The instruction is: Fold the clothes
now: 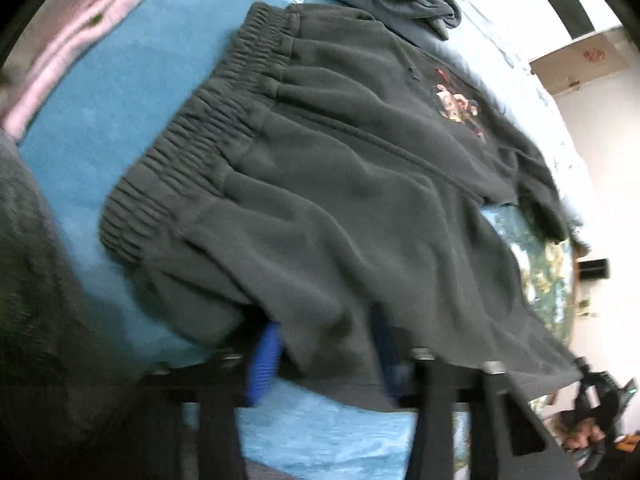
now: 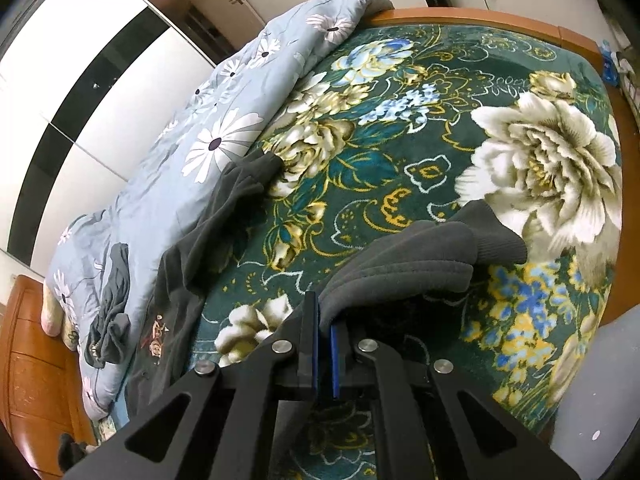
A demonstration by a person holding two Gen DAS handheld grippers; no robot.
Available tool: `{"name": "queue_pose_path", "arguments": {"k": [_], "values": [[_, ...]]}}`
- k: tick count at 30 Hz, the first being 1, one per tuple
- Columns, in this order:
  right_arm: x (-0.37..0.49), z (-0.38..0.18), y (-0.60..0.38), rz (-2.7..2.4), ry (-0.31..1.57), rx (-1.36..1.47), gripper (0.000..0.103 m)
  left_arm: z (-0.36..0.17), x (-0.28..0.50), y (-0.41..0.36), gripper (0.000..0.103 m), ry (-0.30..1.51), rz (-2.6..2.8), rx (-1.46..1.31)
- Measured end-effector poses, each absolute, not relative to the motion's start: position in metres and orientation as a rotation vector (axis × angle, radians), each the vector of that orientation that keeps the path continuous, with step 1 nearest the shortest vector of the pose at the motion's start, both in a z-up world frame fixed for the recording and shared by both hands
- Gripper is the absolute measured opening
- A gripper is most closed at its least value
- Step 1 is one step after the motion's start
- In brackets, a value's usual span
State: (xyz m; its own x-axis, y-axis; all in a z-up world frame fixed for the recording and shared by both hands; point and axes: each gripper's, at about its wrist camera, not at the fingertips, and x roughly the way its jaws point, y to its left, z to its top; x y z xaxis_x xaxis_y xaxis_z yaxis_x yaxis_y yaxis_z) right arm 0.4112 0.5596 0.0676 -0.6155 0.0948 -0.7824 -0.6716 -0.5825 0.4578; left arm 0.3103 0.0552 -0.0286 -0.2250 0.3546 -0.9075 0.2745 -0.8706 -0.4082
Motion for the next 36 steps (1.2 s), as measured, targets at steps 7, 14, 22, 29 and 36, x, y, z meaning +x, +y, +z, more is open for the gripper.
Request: {"name": "queue_pose_path", "arguments": {"k": [7, 14, 22, 29, 36], "values": [[0.411, 0.072, 0.558, 2.208, 1.053, -0.987, 0.004, 0.001, 0.311, 0.051, 0.009, -0.691, 2.349, -1.825], [0.384, 0.116, 0.548, 2.319, 0.966, -0.900, 0.004, 0.063, 0.288, 0.033, 0.009, -0.710, 2.460, -1.614], [0.250, 0.166, 0.524, 2.429, 0.686, -0.975, 0.004, 0.083, 0.193, 0.016, 0.009, -0.833, 2.527, -1.527], [0.091, 0.140, 0.489, 2.353, 0.424, -1.212, 0.004, 0.037, 0.103, 0.007, 0.009, -0.806, 2.582, -1.643], [0.043, 0.086, 0.485, 2.318, 0.534, -1.299, 0.045, -0.012, 0.054, -0.004, 0.012, -0.780, 2.504, -1.751]]}}
